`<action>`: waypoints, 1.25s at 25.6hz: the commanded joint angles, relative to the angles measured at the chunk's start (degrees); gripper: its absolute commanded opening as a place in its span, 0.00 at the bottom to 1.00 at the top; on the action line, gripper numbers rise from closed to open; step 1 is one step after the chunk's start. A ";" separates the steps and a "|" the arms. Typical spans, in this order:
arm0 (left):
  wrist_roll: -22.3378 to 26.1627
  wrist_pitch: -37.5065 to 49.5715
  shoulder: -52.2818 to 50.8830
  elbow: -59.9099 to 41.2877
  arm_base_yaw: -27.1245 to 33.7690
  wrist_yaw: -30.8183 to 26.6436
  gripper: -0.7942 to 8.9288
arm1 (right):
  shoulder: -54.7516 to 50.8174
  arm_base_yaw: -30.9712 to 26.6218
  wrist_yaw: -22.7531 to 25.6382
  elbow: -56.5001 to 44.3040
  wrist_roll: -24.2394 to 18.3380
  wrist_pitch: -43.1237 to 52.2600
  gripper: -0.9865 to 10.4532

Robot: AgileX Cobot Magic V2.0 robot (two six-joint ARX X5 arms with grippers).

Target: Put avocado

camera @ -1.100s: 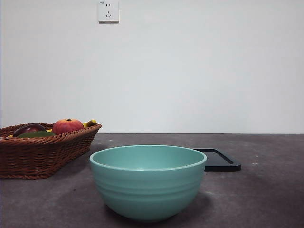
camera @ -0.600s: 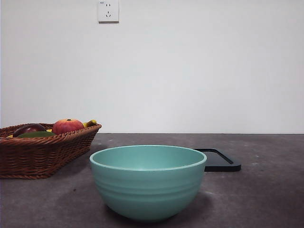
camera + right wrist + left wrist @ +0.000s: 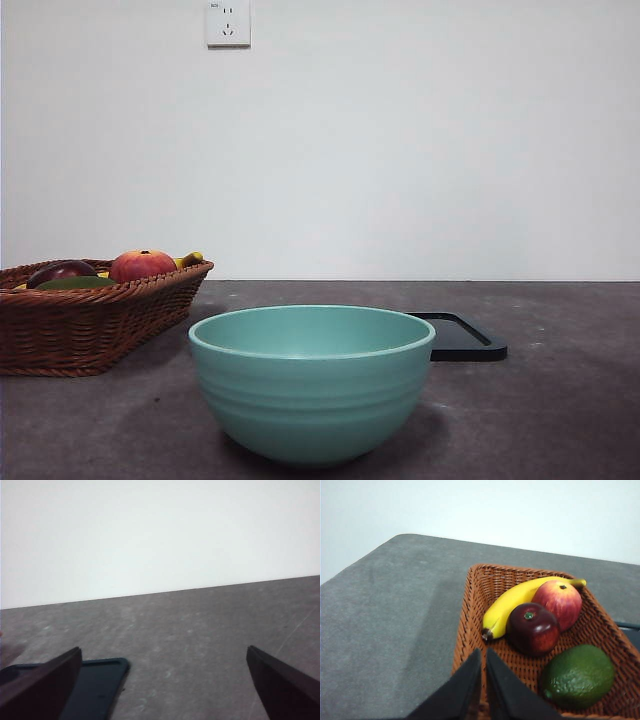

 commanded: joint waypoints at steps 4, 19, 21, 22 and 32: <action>-2.01 0.81 -0.09 1.64 0.00 -0.24 0.10 | -0.15 0.04 -4.02 0.68 1.70 0.33 0.58; -2.01 0.33 0.02 1.64 0.00 -0.24 0.10 | -0.15 0.04 -4.00 0.68 1.25 -0.48 0.58; -2.01 0.33 0.02 1.64 0.00 -0.24 0.10 | -0.15 0.04 -3.93 0.68 1.20 -0.87 0.58; -2.01 0.31 0.02 1.64 0.00 -0.24 0.10 | -0.15 0.04 -3.56 0.68 1.20 -0.98 0.58; -2.47 -1.01 0.02 1.64 0.00 -0.22 0.10 | -0.15 0.04 -2.23 0.68 1.57 -1.75 0.21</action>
